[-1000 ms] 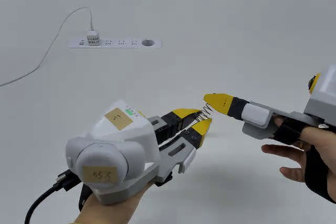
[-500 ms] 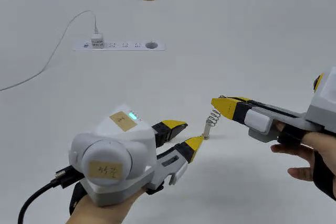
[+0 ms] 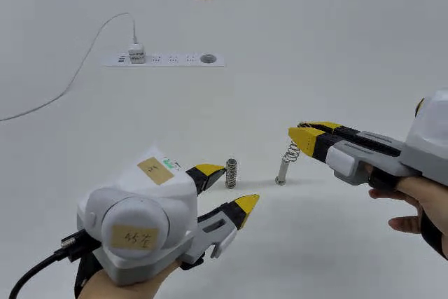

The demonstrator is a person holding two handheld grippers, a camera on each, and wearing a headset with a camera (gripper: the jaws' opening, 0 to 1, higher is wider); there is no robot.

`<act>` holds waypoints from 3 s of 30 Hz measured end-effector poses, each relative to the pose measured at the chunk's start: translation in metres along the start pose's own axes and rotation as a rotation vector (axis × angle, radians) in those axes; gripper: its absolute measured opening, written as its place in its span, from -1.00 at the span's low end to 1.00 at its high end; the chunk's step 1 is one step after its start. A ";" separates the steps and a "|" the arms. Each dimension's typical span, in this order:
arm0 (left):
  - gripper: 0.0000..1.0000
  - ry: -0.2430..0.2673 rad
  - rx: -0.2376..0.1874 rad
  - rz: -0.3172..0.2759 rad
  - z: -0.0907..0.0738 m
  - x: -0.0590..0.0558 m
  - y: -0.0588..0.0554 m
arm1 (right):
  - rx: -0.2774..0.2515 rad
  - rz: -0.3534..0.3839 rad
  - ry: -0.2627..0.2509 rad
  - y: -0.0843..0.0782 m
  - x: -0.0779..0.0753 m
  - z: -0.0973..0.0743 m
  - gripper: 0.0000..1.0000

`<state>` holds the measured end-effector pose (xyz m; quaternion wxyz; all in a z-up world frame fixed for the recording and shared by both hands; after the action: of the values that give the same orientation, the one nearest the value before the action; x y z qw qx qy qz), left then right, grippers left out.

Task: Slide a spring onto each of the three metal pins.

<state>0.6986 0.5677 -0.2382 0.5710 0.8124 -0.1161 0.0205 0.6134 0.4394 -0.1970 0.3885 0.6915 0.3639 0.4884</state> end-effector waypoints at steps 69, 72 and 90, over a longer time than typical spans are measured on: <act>0.63 0.128 0.084 -0.129 -0.032 0.031 -0.034 | 0.089 -0.234 -0.122 -0.048 -0.028 0.032 -0.76; 0.63 0.131 0.080 -0.131 -0.032 0.031 -0.034 | 0.097 -0.229 -0.127 -0.051 -0.029 0.033 -0.76; 0.56 0.142 0.085 -0.126 -0.033 0.034 -0.035 | 0.133 -0.221 -0.133 -0.064 -0.034 0.039 -0.76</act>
<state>0.7422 0.6045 -0.2535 0.5431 0.8381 -0.0230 0.0469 0.6344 0.4302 -0.2757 0.4164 0.7022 0.4431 0.3704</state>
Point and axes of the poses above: the centre of the closed fingertips' face, and the gripper's own axes: z roughly forward along the fingers, x roughly to its left, y roughly out of its top, the point moved 6 cm from there along -z, roughly backward along the fingers, and after that the axes turned 8 degrees about z, right-handed, at the moved point
